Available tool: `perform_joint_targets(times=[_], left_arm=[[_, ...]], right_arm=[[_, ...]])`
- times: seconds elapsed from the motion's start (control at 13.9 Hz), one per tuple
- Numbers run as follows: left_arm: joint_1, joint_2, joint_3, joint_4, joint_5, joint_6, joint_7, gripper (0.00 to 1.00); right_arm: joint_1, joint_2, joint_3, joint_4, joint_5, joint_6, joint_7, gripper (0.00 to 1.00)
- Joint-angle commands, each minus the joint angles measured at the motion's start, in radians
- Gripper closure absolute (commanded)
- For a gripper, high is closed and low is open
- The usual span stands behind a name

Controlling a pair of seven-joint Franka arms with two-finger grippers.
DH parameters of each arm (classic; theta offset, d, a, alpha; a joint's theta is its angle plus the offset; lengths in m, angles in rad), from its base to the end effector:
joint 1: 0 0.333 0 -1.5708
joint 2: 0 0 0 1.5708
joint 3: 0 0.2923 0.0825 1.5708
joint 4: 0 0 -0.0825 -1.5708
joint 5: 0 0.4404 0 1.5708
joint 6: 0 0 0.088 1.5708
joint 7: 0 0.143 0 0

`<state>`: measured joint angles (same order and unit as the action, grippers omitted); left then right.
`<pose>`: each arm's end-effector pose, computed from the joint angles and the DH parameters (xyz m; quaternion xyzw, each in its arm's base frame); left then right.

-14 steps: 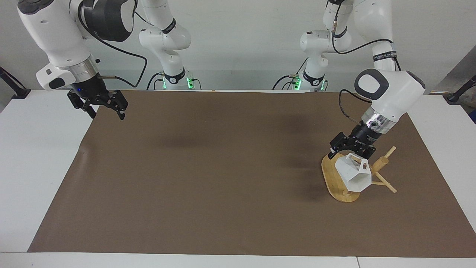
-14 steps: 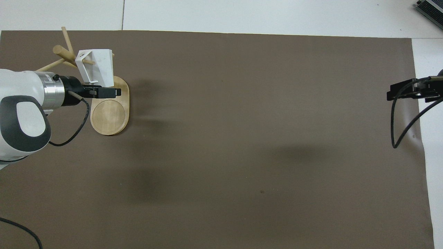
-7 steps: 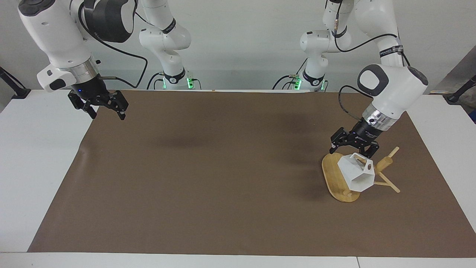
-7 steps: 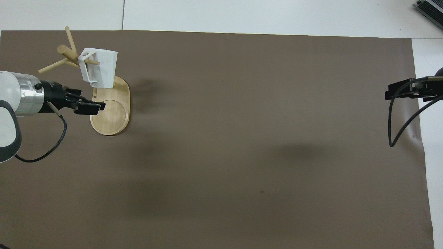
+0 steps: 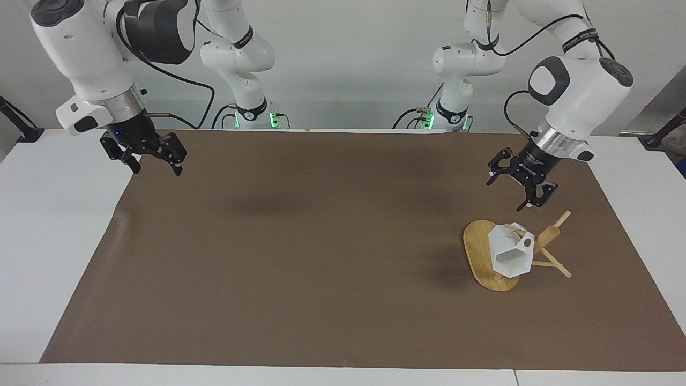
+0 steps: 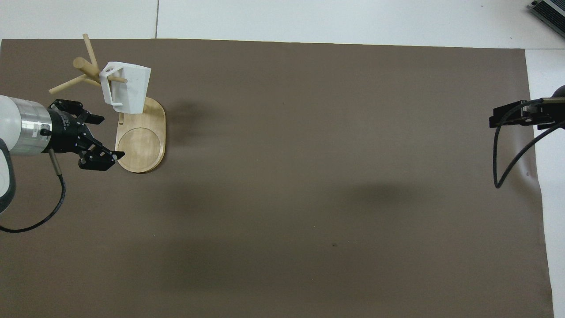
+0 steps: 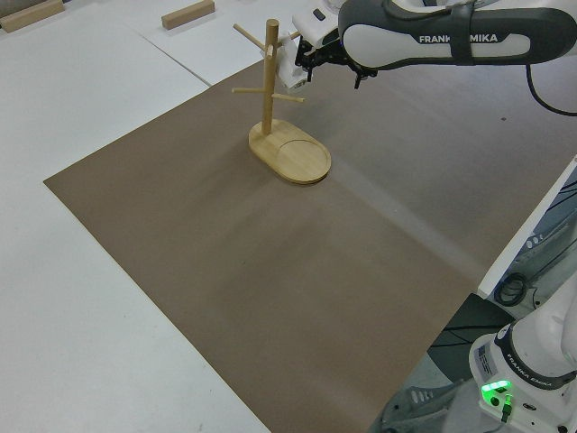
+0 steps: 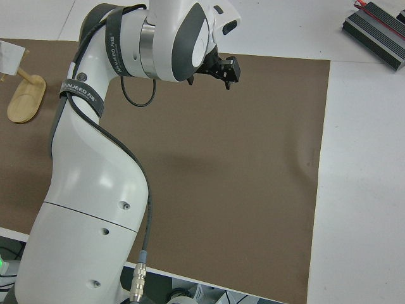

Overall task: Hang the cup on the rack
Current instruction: 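Open the left gripper and pull it back from the cup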

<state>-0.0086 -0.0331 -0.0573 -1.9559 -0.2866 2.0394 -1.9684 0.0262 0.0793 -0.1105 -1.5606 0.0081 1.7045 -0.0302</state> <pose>0.6169 -0.0658 0.4250 0.5275 0.8376 -0.0803 0.1174 0.6453 -0.0515 0.5330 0.9991 -0.0271 0.0325 0.0022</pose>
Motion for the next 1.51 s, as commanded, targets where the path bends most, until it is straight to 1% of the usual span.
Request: perform_joint_targets(times=[0.0, 0.14, 0.29, 0.58, 0.72, 0.79, 0.86, 0.94, 1.08, 1.22, 1.44], left_arm=[[-0.005, -0.059, 0.004, -0.021, 0.021, -0.094, 0.255, 0.00], [-0.001, -0.076, 0.004, -0.021, 0.021, -0.140, 0.462, 0.00], [0.004, -0.082, 0.004, -0.017, 0.036, -0.148, 0.628, 0.00], [0.021, -0.076, 0.005, -0.003, 0.052, -0.151, 1.009, 0.00], [0.039, -0.068, 0.005, 0.020, 0.052, -0.171, 1.187, 0.00], [0.039, -0.067, 0.004, 0.037, 0.069, -0.182, 1.279, 0.00], [0.032, -0.065, 0.004, 0.043, 0.113, -0.188, 1.380, 0.00], [0.024, -0.065, 0.002, 0.043, 0.145, -0.192, 1.439, 0.00], [0.024, -0.063, 0.002, 0.061, 0.153, -0.202, 1.503, 0.00], [0.027, -0.059, 0.004, 0.090, 0.156, -0.214, 1.676, 0.00], [0.032, -0.060, 0.002, 0.138, 0.193, -0.246, 1.871, 0.00]], right_arm=[[0.003, -0.012, 0.003, -0.022, -0.017, 0.023, 0.016, 0.00], [0.001, -0.013, 0.003, -0.022, -0.016, 0.024, 0.010, 0.00], [0.001, -0.013, 0.002, -0.022, -0.016, 0.024, 0.010, 0.00], [0.001, -0.012, 0.003, -0.022, -0.014, 0.024, 0.012, 0.00], [0.001, -0.012, 0.002, -0.022, -0.014, 0.024, 0.015, 0.00], [0.001, -0.012, 0.002, -0.022, -0.014, 0.024, 0.015, 0.00], [0.001, -0.013, 0.003, -0.022, -0.014, 0.024, 0.018, 0.00], [0.001, -0.013, 0.002, -0.022, -0.014, 0.024, 0.019, 0.00], [0.001, -0.012, 0.003, -0.022, -0.014, 0.024, 0.019, 0.00], [0.001, -0.012, 0.002, -0.022, -0.014, 0.024, 0.019, 0.00], [0.000, -0.012, 0.003, -0.022, -0.013, 0.026, 0.019, 0.00]])
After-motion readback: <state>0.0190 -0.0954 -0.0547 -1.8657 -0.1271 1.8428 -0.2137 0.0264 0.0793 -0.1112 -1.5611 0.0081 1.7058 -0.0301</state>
